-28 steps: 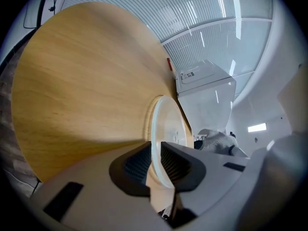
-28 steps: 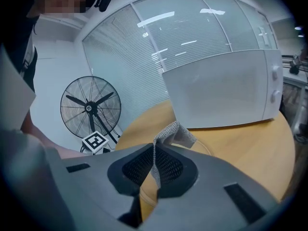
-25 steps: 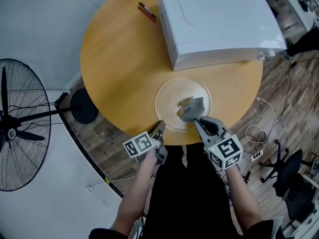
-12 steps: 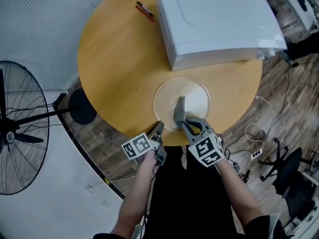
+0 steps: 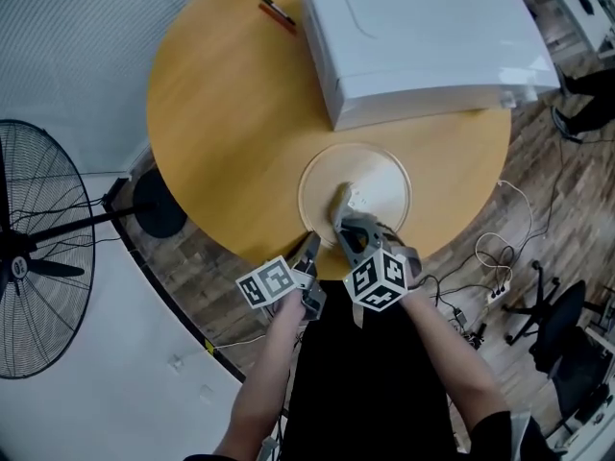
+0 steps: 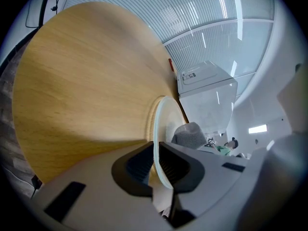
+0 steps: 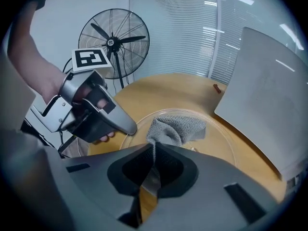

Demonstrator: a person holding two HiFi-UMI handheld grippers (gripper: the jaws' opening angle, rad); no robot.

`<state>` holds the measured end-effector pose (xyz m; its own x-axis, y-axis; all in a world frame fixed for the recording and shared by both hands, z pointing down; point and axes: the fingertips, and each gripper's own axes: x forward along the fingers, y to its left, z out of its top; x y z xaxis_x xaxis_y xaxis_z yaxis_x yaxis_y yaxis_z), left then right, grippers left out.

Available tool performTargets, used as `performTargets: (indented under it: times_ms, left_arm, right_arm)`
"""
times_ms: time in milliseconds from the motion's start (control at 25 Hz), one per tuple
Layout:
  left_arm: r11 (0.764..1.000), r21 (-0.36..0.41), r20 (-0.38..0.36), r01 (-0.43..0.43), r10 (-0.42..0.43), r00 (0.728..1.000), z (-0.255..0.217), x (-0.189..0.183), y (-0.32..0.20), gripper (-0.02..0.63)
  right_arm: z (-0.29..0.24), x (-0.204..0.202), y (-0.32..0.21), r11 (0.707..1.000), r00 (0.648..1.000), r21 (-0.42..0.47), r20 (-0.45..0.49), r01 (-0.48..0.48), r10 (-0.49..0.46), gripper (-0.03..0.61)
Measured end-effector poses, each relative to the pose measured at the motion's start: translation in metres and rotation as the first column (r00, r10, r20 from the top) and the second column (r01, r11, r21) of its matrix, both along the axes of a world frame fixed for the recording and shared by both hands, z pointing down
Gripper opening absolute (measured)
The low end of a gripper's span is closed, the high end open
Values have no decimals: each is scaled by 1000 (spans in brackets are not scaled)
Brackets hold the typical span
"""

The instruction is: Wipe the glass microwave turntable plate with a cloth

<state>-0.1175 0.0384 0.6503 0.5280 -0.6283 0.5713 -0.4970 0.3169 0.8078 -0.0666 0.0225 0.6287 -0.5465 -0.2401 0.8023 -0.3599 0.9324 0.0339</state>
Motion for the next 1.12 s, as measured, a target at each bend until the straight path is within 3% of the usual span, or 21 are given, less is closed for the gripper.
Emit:
performTargets:
  times_ms: [440,760,1120]
  left_arm:
    - [1000,4,12,-2,2,1000,0,1,1,29]
    - [999,-17,-10,35,-35,999,2,-4,3,24]
    - [996,-36,10,77,-77,997,3,-5,1,23]
  right_arm:
    - [12,-25,-12,991,991,14,-20,130,-130,23]
    - [15,-50,-46,991,991,24,-25,135,-134,21]
    - [19,-27,-98,981,980,103,-132,162,-148,21]
